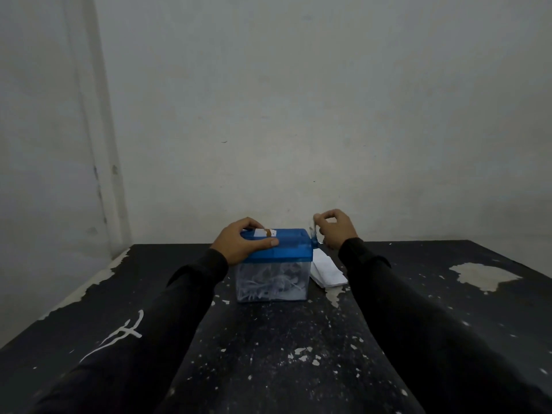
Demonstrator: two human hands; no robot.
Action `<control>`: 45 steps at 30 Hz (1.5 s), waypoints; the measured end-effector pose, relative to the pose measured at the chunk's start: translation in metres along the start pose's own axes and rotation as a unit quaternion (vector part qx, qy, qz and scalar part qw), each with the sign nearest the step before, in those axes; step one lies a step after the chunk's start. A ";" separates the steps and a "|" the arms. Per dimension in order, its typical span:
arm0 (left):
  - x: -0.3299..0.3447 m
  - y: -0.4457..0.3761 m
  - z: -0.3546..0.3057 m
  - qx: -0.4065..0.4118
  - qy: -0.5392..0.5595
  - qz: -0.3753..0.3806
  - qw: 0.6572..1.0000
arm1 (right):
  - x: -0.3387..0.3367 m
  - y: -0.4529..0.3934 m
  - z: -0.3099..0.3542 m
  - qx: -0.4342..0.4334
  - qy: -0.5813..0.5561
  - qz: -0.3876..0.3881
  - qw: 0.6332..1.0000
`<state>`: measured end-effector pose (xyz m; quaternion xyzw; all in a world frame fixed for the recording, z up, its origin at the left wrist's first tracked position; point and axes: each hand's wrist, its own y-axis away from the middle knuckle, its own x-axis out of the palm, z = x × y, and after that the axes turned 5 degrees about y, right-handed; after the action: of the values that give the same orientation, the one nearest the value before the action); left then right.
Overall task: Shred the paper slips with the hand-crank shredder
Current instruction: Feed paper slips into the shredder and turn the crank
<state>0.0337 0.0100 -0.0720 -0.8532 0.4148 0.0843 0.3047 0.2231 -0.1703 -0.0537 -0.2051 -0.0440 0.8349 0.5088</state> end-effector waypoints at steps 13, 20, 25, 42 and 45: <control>-0.001 -0.004 0.006 -0.005 0.002 0.008 1.000 | -0.010 0.025 -0.055 0.038 0.236 0.127 0.963; -0.002 -0.004 0.007 -0.003 -0.002 0.011 1.000 | -0.041 0.043 -0.042 0.113 0.025 0.275 0.955; -0.002 -0.003 0.005 -0.008 -0.002 0.011 1.000 | -0.032 0.039 -0.063 0.051 0.020 0.089 0.995; -0.001 0.001 0.001 -0.019 0.023 0.014 0.999 | -0.039 0.030 -0.111 0.079 0.278 -0.030 0.957; 0.000 0.000 0.001 -0.020 0.025 0.009 0.999 | -0.040 0.028 -0.115 0.076 0.291 -0.042 0.953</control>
<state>0.0334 0.0104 -0.0726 -0.8569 0.4284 0.0744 0.2768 0.2599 -0.2336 -0.1545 -0.3978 0.1610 0.7177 0.5484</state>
